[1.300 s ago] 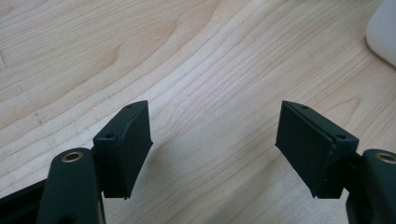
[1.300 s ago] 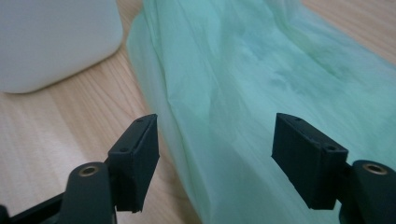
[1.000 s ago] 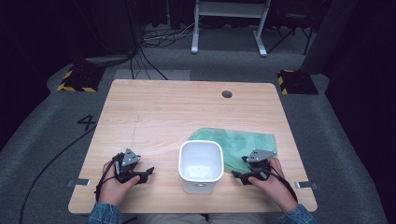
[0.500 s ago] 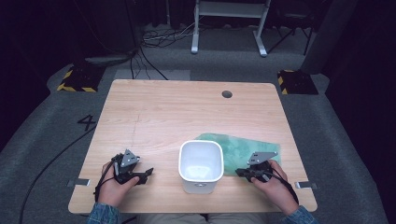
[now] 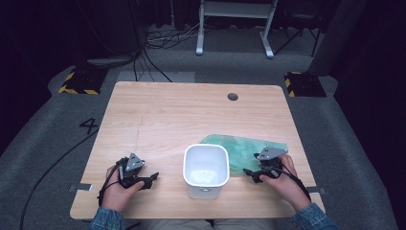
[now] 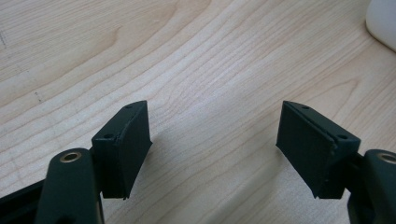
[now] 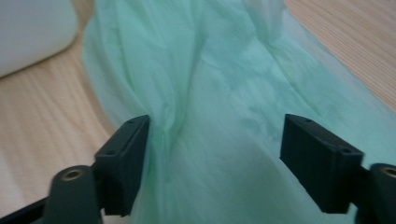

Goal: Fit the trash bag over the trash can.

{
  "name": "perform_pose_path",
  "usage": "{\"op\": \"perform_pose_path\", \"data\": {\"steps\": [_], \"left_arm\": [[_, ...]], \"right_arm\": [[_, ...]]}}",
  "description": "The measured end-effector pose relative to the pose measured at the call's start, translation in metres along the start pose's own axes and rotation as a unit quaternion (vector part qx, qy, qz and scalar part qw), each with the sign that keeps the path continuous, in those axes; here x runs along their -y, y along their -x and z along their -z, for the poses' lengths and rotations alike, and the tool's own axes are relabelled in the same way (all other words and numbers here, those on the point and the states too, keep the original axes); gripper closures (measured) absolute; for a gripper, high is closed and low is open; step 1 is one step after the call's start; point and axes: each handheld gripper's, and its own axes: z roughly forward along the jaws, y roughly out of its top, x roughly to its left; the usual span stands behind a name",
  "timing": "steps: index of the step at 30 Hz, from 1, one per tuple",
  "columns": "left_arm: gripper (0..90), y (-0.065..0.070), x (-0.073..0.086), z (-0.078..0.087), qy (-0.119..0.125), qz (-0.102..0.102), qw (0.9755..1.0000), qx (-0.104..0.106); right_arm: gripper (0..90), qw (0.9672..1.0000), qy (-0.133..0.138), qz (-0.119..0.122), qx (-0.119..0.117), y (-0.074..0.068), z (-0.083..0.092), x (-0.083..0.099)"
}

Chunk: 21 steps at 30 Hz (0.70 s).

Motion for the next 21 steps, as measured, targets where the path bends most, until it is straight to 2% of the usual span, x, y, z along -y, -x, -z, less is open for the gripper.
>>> {"op": "perform_pose_path", "data": {"steps": [3,4,6,7,8,10,13,14,16,18,21], "left_arm": [[25.4,0.000,0.000,0.000,0.000,-0.001,1.0000,0.000],[25.4,0.000,0.000,0.000,-0.001,-0.001,1.0000,0.000],[25.3,0.000,0.000,0.000,-0.001,-0.001,1.0000,0.001],[25.3,0.001,0.000,0.000,-0.003,-0.002,1.0000,0.000],[25.3,0.001,0.000,-0.001,-0.003,-0.002,1.0000,0.000],[25.1,0.001,0.000,-0.001,-0.006,-0.001,1.0000,0.004],[25.0,0.002,0.000,-0.002,-0.006,-0.004,1.0000,0.006],[24.9,0.002,0.000,-0.002,-0.005,-0.004,1.0000,0.007],[24.9,0.002,0.000,-0.002,-0.005,-0.004,1.0000,0.007],[24.9,0.001,0.000,-0.002,-0.003,-0.005,1.0000,0.004],[24.8,0.002,0.000,-0.002,-0.004,-0.004,1.0000,0.007]], "right_arm": [[20.9,1.0000,-0.004,-0.003,0.003,0.008,-0.002,0.001],[20.5,0.9998,-0.013,-0.014,0.004,0.016,-0.006,0.003],[20.6,0.9997,-0.016,-0.018,0.005,0.019,-0.007,0.004],[27.8,0.9988,-0.016,-0.044,-0.012,0.024,-0.009,0.006],[27.8,0.9988,-0.016,-0.044,-0.012,0.024,-0.009,0.006],[48.9,0.9986,-0.007,-0.048,-0.018,0.027,-0.007,0.006],[72.0,0.9984,-0.014,-0.050,-0.021,0.027,-0.004,0.005],[81.0,0.9982,-0.025,-0.049,-0.024,0.023,-0.001,0.004],[84.0,0.9980,-0.031,-0.048,-0.025,0.020,0.000,0.003],[88.6,0.9964,-0.048,-0.056,-0.040,0.012,0.004,0.002],[88.3,0.9955,-0.052,-0.060,-0.052,0.007,0.006,0.003]]}}
